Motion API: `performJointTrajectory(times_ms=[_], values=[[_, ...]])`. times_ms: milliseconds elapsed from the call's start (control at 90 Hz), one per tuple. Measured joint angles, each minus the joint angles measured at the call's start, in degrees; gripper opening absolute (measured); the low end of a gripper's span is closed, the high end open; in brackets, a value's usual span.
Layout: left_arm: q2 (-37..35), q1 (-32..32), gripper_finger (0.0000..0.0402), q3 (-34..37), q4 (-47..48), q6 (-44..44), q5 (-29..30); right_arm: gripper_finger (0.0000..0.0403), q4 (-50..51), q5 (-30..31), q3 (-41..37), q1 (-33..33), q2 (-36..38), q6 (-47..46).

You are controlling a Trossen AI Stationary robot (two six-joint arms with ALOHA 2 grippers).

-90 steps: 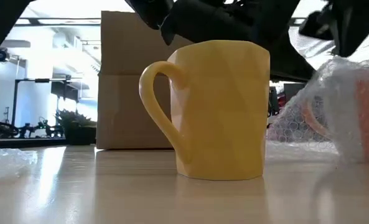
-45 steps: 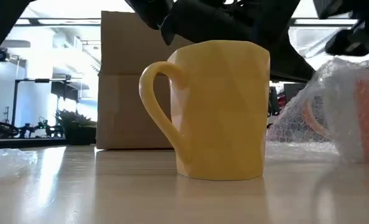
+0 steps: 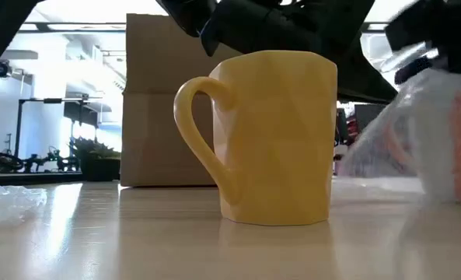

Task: Wrap mug
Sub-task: Wrap the orange mug in the right transparent bubble wrap

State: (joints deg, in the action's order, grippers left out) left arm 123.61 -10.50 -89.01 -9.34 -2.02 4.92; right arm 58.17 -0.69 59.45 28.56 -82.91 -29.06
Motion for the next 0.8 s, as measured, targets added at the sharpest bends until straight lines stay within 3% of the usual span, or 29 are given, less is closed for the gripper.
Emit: performJointTrajectory(times_ms=[244,378,800], values=[[0.11,0.00,0.0020,0.00,-0.16,0.03,-1.39,0.0000,-0.65,3.26,-1.14,0.20,2.19,-2.36],[1.58,0.00,0.0020,0.01,-0.85,1.01,-2.65,0.0000,-5.29,3.85,-4.23,0.17,0.88,0.99],[2.60,-1.49,0.0020,0.02,-6.28,-4.00,-6.69,0.0000,-4.96,5.38,-4.55,0.18,2.36,9.00]])
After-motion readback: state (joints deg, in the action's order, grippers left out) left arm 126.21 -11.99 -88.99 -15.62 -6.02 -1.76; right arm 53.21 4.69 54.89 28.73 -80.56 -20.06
